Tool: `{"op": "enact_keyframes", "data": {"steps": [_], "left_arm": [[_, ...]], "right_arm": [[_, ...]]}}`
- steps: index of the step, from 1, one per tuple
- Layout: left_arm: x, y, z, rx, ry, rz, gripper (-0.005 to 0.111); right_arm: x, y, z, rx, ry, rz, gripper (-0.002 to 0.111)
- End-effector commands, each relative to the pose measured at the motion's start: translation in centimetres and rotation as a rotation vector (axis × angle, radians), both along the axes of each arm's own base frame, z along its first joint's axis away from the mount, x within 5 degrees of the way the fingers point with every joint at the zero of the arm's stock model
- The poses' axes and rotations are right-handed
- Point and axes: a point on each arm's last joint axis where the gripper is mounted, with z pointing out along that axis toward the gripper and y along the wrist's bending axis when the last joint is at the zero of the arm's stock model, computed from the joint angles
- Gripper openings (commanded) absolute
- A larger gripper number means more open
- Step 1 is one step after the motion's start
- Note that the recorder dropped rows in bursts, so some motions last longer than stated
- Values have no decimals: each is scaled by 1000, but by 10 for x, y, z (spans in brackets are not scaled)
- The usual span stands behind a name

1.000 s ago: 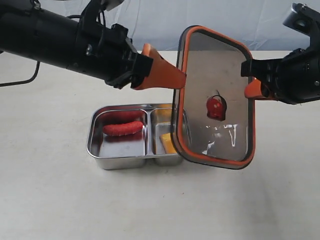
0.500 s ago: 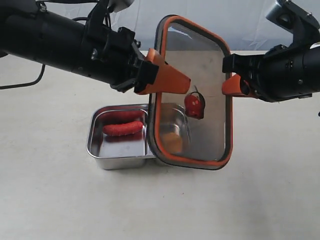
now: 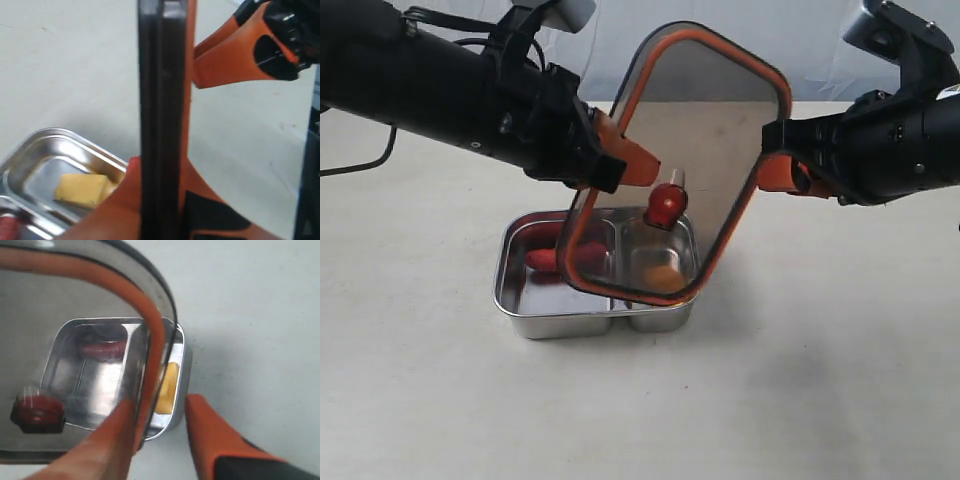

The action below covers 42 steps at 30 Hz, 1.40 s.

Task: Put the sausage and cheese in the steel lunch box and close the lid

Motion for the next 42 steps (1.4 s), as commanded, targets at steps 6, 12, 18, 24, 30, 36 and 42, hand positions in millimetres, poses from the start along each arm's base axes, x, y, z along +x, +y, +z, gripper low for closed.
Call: {"op": "enact_keyframes", "data": {"steps": [6,12,18,24,30,36,42], "left_arm": [[15,15,-6,212,-184,94,0],[13,22,1,385,-397,12,0],[0,14,4,601,-599,-115,0],[-11,5,-11,782,-724,-40,0],[-32,-2,-37,825,-804,20,0],[-39,-13,-75,897,-808,-66,0],[-36,-18,-96,937,-761,-104,0]], "right_arm": [[-2,-14,33,-23,-282,-62,53],[-17,-24,54,-60,-405,-47,53],[-19,-30,54,-118,-404,-67,53],[-21,-33,50,-161,-372,-59,53],[-22,-33,49,-153,-354,-67,53],[-23,-33,48,-157,-332,-62,53],[-24,-34,45,-187,-318,-45,53]]}}
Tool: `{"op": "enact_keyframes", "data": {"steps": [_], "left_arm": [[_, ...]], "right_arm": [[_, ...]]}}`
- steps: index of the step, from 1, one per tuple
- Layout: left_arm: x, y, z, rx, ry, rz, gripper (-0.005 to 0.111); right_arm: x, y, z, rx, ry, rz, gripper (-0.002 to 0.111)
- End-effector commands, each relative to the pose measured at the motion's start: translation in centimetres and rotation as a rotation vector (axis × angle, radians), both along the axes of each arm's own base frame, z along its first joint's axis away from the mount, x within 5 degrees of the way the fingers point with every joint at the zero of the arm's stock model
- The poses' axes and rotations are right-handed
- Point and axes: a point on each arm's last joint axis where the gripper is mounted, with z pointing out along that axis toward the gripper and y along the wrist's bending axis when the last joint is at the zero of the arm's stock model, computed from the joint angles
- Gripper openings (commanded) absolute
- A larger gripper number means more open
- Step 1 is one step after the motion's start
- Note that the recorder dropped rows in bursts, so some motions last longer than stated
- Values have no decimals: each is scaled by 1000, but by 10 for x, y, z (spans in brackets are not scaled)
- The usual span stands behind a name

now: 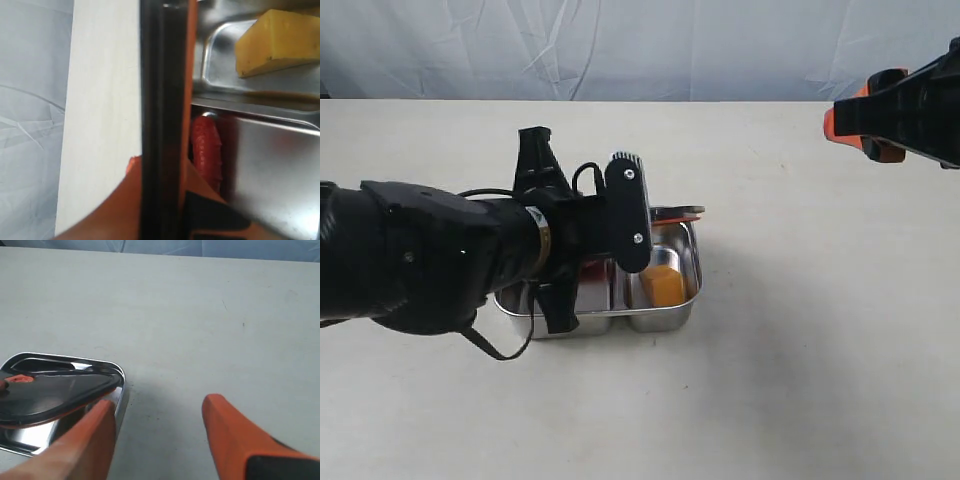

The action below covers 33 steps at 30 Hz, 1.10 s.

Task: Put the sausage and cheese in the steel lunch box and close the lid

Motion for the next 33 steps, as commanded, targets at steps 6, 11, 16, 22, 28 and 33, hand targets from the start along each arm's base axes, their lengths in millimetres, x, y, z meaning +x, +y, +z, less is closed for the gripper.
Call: {"op": "enact_keyframes", "data": {"steps": [6,11,16,22,28,33], "left_arm": [[-28,-18,5,148,-193,-10,0],[-32,-22,9,156,-251,-10,0],[-31,-23,7,116,-256,29,0],[-26,-28,-27,169,-230,89,0],[-22,-27,-41,157,-255,186,0],[-22,-26,-39,150,-274,206,0]], "right_arm": [[0,-2,3,-19,-17,2,53],[-1,-2,2,-22,-8,3,53],[-1,-2,2,-22,-7,4,53],[-3,-2,0,-28,18,6,53],[-2,-2,0,-32,16,6,53],[-2,-3,0,-46,10,8,53]]}}
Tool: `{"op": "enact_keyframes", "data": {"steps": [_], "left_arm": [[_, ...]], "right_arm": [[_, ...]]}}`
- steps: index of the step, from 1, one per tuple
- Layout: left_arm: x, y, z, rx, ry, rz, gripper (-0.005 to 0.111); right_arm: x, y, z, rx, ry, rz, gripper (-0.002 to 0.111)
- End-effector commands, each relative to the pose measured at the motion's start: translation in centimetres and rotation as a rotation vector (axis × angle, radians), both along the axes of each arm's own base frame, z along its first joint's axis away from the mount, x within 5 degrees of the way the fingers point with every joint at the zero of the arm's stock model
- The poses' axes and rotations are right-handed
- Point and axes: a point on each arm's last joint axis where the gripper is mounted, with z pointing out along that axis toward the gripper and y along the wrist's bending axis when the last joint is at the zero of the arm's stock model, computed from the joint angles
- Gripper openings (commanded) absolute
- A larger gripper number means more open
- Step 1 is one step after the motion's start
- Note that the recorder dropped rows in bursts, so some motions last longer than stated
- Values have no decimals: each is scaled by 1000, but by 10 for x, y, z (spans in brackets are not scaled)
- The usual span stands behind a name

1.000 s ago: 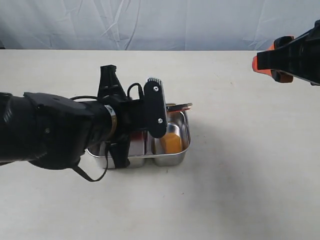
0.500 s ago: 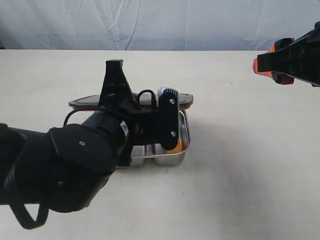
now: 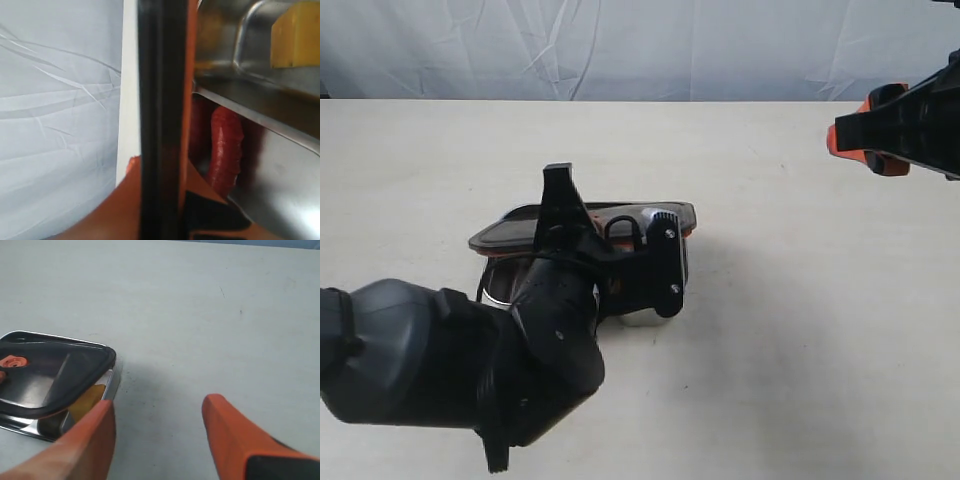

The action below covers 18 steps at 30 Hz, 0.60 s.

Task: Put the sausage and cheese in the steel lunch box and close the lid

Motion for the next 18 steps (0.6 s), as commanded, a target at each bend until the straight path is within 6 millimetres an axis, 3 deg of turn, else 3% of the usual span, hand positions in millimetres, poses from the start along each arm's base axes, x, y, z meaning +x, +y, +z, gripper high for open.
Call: {"op": "enact_keyframes", "data": {"steps": [1,14,18], "left_arm": [[-2,2,0,-11,-14,41,0],[-17,-7,-7,-49,81,7,0],[-20,-8,-13,-45,153,-3,12]], "right_arm": [[0,-1,3,-11,-22,0,53],[0,-1,3,-8,-20,-2,53],[0,-1,3,-8,-20,-2,53]]}}
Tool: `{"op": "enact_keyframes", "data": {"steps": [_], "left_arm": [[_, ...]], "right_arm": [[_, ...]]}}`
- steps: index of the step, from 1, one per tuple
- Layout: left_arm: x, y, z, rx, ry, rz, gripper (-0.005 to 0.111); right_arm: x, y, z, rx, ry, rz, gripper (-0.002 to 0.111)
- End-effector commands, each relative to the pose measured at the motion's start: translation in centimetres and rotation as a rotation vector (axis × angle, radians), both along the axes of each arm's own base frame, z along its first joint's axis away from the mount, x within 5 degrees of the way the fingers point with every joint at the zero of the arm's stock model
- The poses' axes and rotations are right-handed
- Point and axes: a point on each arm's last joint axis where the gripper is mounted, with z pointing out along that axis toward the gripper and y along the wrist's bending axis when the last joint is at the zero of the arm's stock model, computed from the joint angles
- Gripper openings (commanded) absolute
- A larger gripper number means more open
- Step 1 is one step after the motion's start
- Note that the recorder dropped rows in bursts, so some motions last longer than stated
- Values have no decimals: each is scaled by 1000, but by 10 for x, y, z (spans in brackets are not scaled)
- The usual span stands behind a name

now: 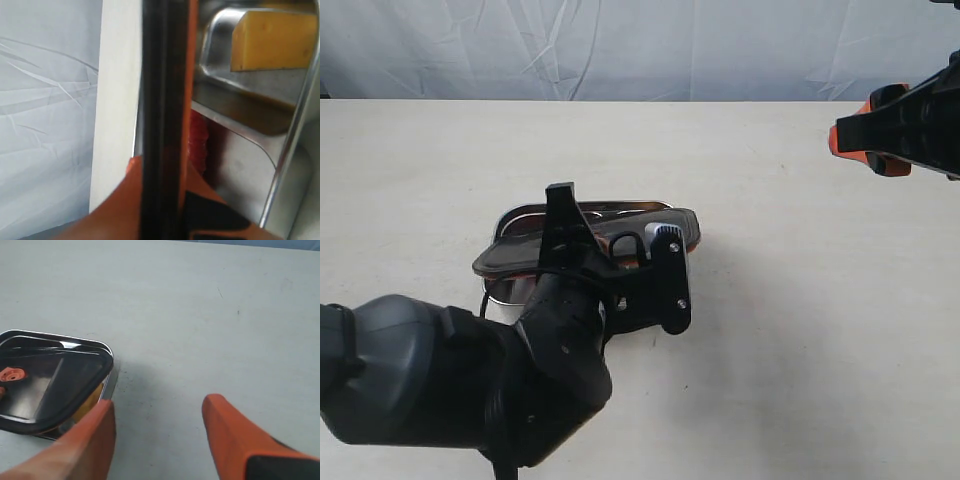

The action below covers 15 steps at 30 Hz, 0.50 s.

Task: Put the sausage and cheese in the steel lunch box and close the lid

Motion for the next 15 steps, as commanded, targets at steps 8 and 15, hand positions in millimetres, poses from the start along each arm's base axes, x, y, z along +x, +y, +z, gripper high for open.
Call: {"op": "enact_keyframes", "data": {"steps": [8,15], "left_arm": [[-9,-1,-10,-25,129,12,46],[-10,0,-11,-35,149,39,54]], "right_arm": [[0,-1,3,1,-16,-2,53],[0,-1,3,2,-16,-3,53]]}}
